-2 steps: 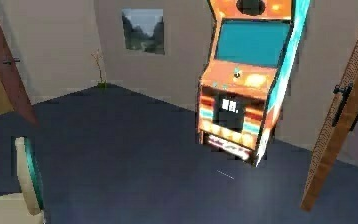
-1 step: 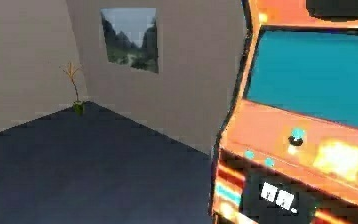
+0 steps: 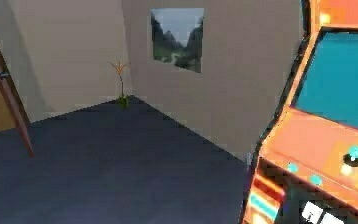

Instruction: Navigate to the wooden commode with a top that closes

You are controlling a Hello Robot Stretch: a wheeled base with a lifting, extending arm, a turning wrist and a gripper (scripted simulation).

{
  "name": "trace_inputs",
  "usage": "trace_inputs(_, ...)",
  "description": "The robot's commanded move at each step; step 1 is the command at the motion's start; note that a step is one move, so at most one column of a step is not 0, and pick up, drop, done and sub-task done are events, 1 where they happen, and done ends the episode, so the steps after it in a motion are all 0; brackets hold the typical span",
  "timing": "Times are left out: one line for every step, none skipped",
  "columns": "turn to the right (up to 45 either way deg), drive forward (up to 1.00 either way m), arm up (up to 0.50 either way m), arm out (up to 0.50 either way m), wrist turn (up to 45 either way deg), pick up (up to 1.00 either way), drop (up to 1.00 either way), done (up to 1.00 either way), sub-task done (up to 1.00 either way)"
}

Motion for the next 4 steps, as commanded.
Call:
trace_inputs(0.0, 0.05, 0.0, 0.0, 0.0, 0.0, 0.0, 0.0, 0.0)
trace_inputs(-24.0, 0.0, 0.0, 0.0, 0.0, 0.0, 0.0, 0.0, 0.0)
trace_inputs(0.0, 0.95, 0.0, 0.0, 0.0, 0.0, 0.0, 0.0, 0.0)
trace_inputs(-45.0, 0.0, 0.0, 0.0, 0.0, 0.0, 0.0, 0.0, 0.0)
